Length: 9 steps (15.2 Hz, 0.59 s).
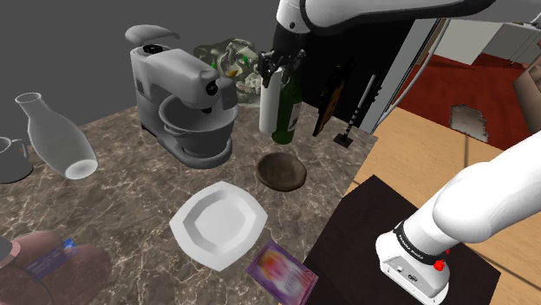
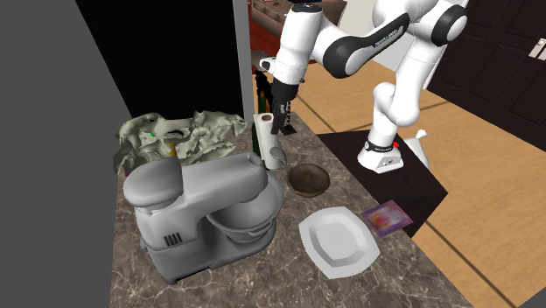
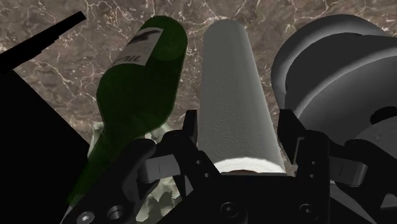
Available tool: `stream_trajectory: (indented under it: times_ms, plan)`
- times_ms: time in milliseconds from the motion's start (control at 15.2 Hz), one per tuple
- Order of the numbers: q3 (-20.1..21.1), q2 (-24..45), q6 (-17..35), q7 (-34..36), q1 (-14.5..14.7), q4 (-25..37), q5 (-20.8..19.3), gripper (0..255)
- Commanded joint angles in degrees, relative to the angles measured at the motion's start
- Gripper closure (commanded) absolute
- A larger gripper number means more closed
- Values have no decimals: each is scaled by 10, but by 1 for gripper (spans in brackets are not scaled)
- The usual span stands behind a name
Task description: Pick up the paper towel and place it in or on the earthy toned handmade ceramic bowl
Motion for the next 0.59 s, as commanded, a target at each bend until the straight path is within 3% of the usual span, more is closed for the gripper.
stream_trajectory:
  times_ms: [0,528]
  plan:
    - [0,-3,-15,-1,0,12,1,255]
    - [1,-131,-91,6,23,-34,41,255]
